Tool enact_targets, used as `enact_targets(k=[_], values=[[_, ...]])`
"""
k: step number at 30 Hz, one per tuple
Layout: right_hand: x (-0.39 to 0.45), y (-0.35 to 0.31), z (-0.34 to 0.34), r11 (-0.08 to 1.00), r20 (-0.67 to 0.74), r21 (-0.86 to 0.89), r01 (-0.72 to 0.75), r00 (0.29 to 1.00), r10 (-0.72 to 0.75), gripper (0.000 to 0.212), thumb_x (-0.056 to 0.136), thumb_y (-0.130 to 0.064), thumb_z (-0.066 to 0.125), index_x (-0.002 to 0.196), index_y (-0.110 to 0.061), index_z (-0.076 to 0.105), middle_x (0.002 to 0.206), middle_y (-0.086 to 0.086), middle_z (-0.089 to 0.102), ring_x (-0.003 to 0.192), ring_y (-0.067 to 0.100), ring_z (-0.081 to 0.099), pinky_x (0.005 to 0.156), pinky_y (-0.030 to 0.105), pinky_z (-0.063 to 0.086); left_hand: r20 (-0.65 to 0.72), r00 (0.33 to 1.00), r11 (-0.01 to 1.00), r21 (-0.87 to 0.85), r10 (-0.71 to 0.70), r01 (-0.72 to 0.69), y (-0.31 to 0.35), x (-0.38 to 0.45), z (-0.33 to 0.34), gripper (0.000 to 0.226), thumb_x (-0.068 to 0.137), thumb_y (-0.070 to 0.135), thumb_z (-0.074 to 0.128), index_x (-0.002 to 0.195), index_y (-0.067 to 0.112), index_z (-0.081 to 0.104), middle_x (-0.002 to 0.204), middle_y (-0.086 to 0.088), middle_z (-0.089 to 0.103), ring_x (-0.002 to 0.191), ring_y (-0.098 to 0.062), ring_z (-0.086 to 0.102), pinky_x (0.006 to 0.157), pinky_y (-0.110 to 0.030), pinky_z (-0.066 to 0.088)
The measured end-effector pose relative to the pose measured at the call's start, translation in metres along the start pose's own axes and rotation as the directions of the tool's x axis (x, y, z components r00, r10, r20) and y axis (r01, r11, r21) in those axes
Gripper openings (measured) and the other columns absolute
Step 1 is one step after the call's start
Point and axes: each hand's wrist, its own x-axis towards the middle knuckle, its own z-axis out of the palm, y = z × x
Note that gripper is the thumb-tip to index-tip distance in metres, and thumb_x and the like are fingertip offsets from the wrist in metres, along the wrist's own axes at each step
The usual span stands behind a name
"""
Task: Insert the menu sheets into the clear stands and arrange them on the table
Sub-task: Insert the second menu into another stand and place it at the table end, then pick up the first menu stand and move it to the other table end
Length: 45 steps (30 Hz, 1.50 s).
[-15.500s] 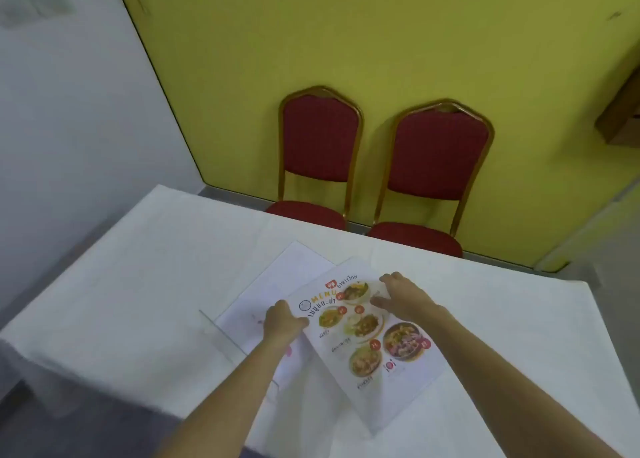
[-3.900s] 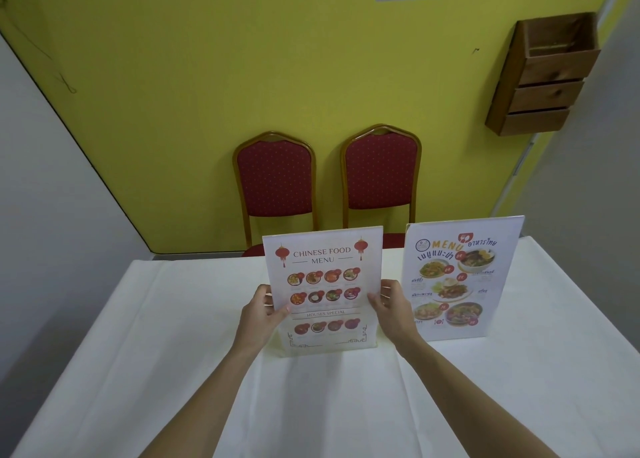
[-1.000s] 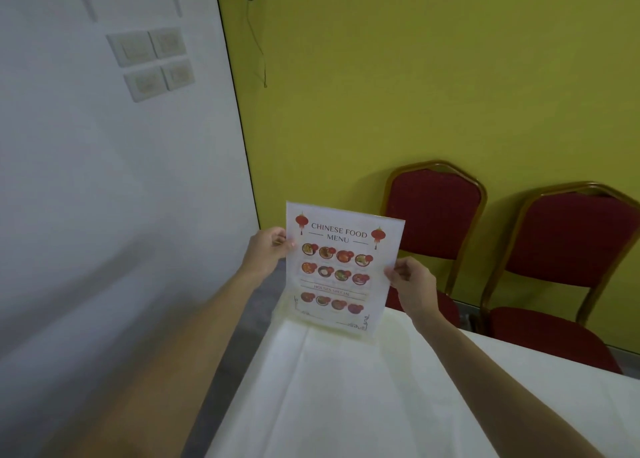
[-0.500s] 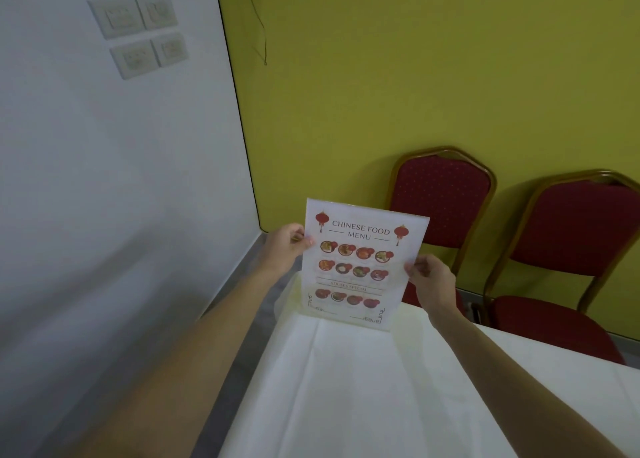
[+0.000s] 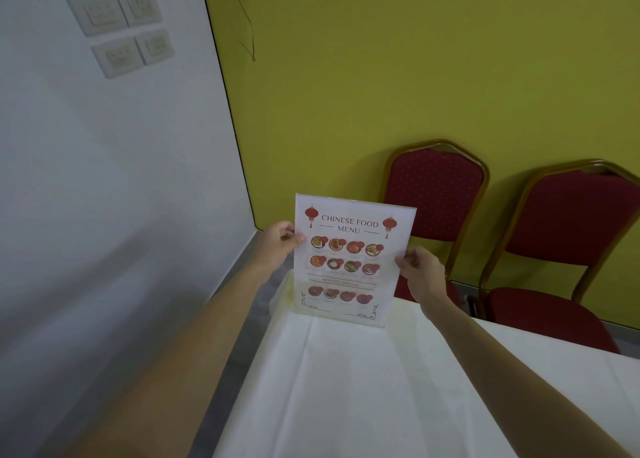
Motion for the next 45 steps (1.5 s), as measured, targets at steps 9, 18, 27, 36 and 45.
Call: enact_targets(k=[9,18,27,36,45], values=[[0.002,0.002,-0.001,1.0,-0.001,0.012,0.013,1.0,-0.013,0.015,0.093,-0.013,0.058,0.104,-0.005,0.062,0.092,0.001,0.064,0.075,0.005,0.059,0.062,0.012,0.044,0.006,0.999,0.996,-0.075,-0.054,0.054,0.006,0.003,0.006,0.025,0.089,0.013,0.065,0.113,0.005,0.064,0.107,-0.006,0.071,0.102,-0.024,0.068,0.09,-0.038,0.055],[-0.007,0.002,-0.007,1.0,0.022,0.008,0.017,1.0,-0.017,0.028,0.091,-0.016,0.061,0.116,-0.005,0.058,0.101,-0.002,0.061,0.09,0.012,0.058,0.073,0.015,0.044,-0.018,0.998,0.997,-0.03,-0.065,0.064,0.005,-0.012,0.007,0.039,0.088,0.013,0.066,0.124,0.006,0.053,0.114,-0.004,0.064,0.1,-0.017,0.063,0.089,-0.032,0.052],[-0.043,0.026,-0.047,1.0,0.018,-0.009,0.008,1.0,-0.008,0.032,0.09,-0.021,0.063,0.118,-0.005,0.058,0.105,0.001,0.062,0.095,0.014,0.056,0.083,0.024,0.044,-0.212,0.959,0.971,0.108,-0.187,0.214,-0.014,-0.083,0.031,0.038,0.09,0.021,0.064,0.123,0.008,0.051,0.112,-0.002,0.057,0.099,-0.016,0.056,0.069,-0.02,0.045],[-0.099,0.079,-0.153,0.998,0.07,0.04,-0.056,0.996,0.053,0.031,0.091,-0.027,0.061,0.117,-0.009,0.059,0.11,0.007,0.064,0.102,0.026,0.062,0.073,0.027,0.05,-0.171,0.97,0.954,0.216,-0.173,0.208,0.021,-0.162,0.132,0.03,0.092,0.009,0.057,0.122,0.006,0.053,0.119,-0.011,0.06,0.106,-0.024,0.057,0.093,-0.032,0.047],[-0.173,0.156,-0.3,0.987,0.035,0.089,-0.135,0.991,0.132,0.025,0.089,-0.025,0.063,0.108,-0.01,0.062,0.103,0.003,0.065,0.087,0.019,0.062,0.069,0.027,0.049,0.052,0.995,0.985,0.158,-0.083,0.074,0.087,-0.247,0.31,0.025,0.09,0.013,0.059,0.113,0.005,0.06,0.102,-0.006,0.061,0.096,-0.022,0.057,0.081,-0.026,0.041]])
